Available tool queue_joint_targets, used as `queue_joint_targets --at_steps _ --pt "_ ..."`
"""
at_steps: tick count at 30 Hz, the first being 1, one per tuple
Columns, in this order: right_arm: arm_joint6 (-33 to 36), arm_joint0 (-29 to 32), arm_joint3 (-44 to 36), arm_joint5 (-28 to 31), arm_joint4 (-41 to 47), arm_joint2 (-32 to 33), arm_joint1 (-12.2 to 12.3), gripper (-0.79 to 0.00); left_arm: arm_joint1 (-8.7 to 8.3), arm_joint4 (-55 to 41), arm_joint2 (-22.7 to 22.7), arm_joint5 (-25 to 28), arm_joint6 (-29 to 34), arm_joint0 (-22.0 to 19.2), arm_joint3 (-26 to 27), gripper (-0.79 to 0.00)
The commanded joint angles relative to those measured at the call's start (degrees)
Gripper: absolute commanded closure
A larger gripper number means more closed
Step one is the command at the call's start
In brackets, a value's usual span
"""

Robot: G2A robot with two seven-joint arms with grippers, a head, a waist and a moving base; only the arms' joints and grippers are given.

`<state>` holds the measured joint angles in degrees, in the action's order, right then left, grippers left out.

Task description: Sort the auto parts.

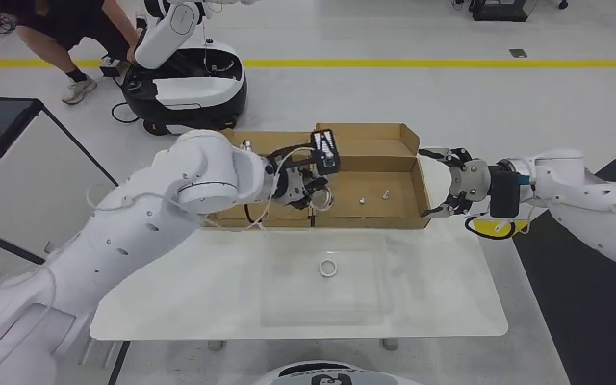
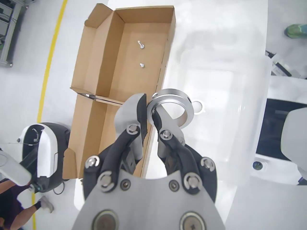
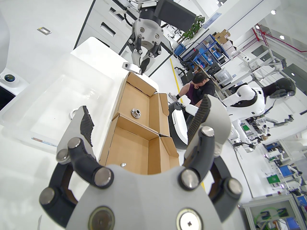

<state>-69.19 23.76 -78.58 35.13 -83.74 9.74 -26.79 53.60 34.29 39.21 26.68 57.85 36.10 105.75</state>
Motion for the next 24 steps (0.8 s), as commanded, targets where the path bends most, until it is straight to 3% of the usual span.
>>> queue_joint_targets --at_steps 1,15,20,24 --pt "0.0 0.0 0.0 0.0 0.0 0.0 0.0 -0.785 -0.51 -0.21 1.77 0.49 -1.69 1.4 -0.75 0.0" --pt "0.0 0.0 0.0 0.0 0.0 0.0 0.0 -0.785 -4.22 -10.89 17.28 4.97 -16.46 14.38 -2.6 0.0" --pt "0.0 0.0 0.0 0.0 0.0 0.0 0.0 -0.785 -4.66 -20.19 21.67 8.76 -24.74 19.2 -3.8 0.0" --pt "0.0 0.0 0.0 0.0 0.0 0.0 0.0 -0.785 -4.89 -22.5 23.94 11.41 -27.87 21.68 -3.73 0.0"
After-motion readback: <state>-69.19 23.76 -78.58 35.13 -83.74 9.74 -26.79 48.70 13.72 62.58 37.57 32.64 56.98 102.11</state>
